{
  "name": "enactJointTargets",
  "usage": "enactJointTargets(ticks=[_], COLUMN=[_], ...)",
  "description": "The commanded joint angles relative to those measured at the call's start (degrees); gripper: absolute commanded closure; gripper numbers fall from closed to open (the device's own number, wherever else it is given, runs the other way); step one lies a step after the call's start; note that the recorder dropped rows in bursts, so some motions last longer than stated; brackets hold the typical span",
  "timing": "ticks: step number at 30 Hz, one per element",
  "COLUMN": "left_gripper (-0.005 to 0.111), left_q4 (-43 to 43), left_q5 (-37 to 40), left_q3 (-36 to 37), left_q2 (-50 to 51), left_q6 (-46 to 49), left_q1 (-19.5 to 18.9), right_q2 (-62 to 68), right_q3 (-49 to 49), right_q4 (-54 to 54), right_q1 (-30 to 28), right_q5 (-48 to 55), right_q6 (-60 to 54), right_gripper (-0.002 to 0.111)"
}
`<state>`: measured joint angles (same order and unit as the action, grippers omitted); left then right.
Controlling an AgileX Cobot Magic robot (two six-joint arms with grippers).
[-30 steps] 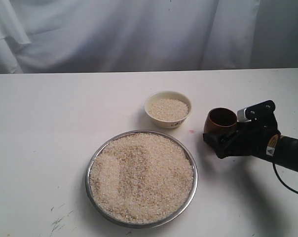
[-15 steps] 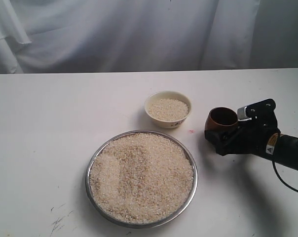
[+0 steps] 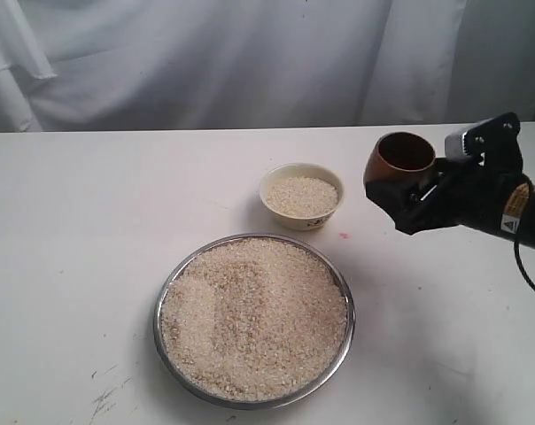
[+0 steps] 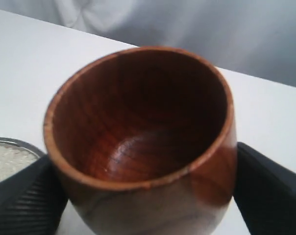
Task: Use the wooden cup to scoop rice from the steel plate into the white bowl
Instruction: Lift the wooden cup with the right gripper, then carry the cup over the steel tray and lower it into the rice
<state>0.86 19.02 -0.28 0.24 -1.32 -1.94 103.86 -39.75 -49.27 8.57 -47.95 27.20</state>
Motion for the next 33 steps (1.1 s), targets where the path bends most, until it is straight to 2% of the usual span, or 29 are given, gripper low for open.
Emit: enactJointTargets(ticks=[1, 13, 22, 28, 33], left_gripper=[0.107, 0.107, 0.107, 0.107, 0.107], left_q4=[-0.06, -0.06, -0.06, -0.06, -0.06], left_q5=[-0.76, -0.76, -0.76, -0.76, -0.76], left_q3=[0.28, 0.28, 0.28, 0.28, 0.28], left_q2=[-0.24, -0.24, -0.24, -0.24, -0.24], left_q6=[-0.03, -0.03, -0.03, -0.03, -0.03], left_q1=[0.15, 0.15, 0.15, 0.15, 0.15], right_q2=[-5.12, -12.93, -15.35, -15.24, -15.24], right_q3=[-0.21, -5.48, -8.28, -10.42, -10.64], right_q4=[-4.65, -11.15, -11.41, -11.30, -11.41], right_q1=[4.20, 24.76, 34.18, 40.68, 44.57], right_q5=[4.37, 37.65, 51.00, 61.84, 64.79], right_q6=[2.01, 4.70, 1.79, -4.99, -9.17], right_gripper=[0.108, 0.108, 0.108, 0.108, 0.108])
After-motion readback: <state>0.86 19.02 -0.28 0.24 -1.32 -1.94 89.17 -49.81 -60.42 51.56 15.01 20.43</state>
